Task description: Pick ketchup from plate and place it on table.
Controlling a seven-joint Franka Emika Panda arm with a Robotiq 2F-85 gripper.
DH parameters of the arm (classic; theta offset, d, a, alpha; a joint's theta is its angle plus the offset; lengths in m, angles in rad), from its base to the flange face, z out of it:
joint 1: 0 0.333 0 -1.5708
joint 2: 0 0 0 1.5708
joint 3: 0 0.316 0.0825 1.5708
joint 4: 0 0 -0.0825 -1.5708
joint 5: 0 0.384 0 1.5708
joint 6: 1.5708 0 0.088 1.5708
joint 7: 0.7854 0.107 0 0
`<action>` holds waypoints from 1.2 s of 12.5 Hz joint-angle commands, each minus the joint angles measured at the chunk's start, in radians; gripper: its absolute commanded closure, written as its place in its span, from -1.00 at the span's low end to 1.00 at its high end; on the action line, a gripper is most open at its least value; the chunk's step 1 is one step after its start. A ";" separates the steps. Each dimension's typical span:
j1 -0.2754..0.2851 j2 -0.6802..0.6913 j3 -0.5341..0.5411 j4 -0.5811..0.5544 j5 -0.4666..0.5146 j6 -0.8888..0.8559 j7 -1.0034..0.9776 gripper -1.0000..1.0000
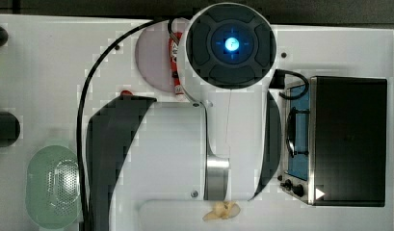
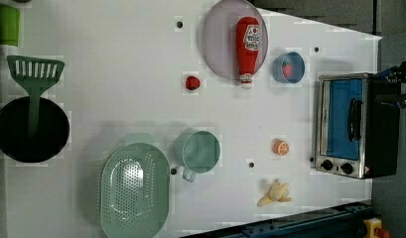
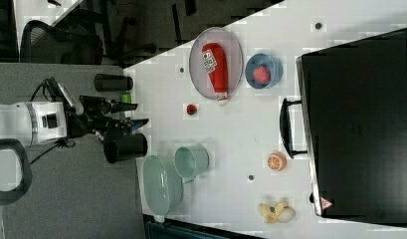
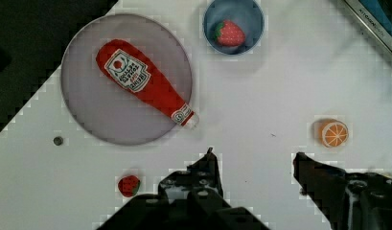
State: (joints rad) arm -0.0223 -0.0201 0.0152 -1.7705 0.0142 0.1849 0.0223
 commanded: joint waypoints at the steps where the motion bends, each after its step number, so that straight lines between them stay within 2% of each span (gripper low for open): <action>1: -0.104 -0.205 0.016 -0.098 0.033 -0.202 -0.005 -0.58; 3: -0.101 -0.195 0.021 -0.098 0.033 -0.199 -0.012 -0.99; 9: -0.088 -0.062 0.067 -0.097 0.033 -0.104 -0.022 -1.00; 15: -0.079 0.133 0.126 -0.092 0.033 0.129 -0.091 -1.00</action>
State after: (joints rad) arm -0.1142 0.1461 0.1329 -1.8535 0.0488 0.2908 -0.0134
